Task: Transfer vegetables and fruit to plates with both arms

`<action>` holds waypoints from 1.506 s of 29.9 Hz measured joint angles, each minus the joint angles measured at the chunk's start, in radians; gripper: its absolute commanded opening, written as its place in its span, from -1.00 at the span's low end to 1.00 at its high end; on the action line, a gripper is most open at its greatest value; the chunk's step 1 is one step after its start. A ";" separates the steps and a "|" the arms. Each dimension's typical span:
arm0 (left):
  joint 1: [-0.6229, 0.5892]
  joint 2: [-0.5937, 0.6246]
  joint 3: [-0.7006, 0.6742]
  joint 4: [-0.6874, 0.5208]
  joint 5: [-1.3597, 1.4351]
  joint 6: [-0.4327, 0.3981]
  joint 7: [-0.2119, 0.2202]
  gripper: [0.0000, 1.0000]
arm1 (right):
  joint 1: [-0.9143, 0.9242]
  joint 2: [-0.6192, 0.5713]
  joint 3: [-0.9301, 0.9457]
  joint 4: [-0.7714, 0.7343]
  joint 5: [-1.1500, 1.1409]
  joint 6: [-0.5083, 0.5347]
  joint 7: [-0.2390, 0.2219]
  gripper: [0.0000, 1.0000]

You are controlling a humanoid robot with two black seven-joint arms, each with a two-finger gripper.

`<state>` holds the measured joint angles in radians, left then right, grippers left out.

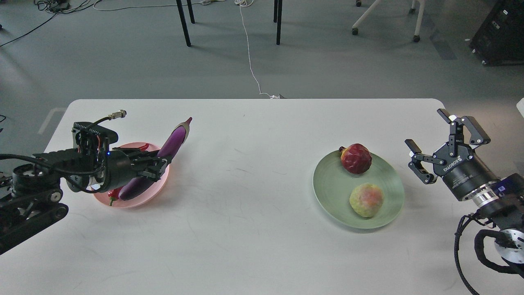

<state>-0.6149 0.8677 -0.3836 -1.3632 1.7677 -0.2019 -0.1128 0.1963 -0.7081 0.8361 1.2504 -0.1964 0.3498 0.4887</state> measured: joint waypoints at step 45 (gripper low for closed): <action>0.230 -0.425 -0.536 0.075 -1.032 0.192 -0.191 0.96 | 0.133 0.064 -0.002 -0.012 -0.006 -0.169 0.000 0.97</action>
<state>-0.3844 0.4431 -0.9199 -1.2880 0.7352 -0.0103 -0.3036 0.3295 -0.6438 0.8344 1.2388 -0.2023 0.1807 0.4887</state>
